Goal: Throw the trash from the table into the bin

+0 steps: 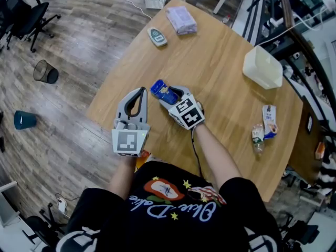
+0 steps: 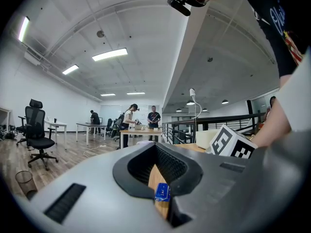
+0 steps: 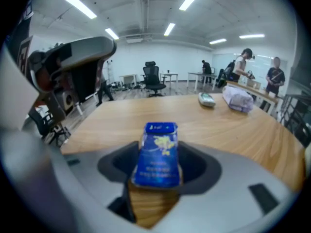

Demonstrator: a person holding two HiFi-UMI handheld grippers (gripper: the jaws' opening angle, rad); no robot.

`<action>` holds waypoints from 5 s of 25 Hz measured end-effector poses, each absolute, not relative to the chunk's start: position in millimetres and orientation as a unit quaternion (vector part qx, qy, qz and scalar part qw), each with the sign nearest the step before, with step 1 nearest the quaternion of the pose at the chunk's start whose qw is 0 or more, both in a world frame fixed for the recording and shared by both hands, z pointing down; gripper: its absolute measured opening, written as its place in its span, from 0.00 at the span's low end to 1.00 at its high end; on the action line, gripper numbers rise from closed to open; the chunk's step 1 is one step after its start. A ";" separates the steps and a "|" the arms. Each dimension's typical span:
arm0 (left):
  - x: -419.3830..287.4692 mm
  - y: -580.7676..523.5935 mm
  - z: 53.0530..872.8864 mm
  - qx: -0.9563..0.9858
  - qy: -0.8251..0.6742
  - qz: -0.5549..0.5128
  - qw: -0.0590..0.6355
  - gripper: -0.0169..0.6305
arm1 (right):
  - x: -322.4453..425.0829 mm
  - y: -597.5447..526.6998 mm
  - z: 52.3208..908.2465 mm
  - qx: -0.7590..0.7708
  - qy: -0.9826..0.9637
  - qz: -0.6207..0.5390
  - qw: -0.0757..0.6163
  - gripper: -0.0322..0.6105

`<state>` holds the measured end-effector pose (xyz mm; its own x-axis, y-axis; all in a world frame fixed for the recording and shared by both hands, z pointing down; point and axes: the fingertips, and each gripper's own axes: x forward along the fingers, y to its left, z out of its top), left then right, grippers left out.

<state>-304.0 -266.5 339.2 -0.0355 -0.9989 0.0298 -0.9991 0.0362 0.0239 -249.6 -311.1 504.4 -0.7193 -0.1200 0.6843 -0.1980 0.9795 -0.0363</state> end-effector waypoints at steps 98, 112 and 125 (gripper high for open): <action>-227.5 71.9 343.5 0.570 -0.820 0.062 0.012 0.04 | -169.7 24.7 348.7 -0.070 -0.994 0.077 0.031 0.46; -263.8 81.9 390.5 0.578 -0.813 0.061 0.040 0.04 | -200.0 32.2 402.8 -0.051 -0.991 0.104 0.060 0.46; -270.8 96.0 473.0 0.556 -0.823 0.066 0.097 0.04 | -195.6 43.1 495.0 -0.051 -0.983 0.125 0.124 0.46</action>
<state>-270.8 96.0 473.0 -0.3630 -0.9022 0.2332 -0.9279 0.3729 -0.0017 -195.6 43.1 495.0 -0.9640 0.1311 0.2314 0.0689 0.9634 -0.2589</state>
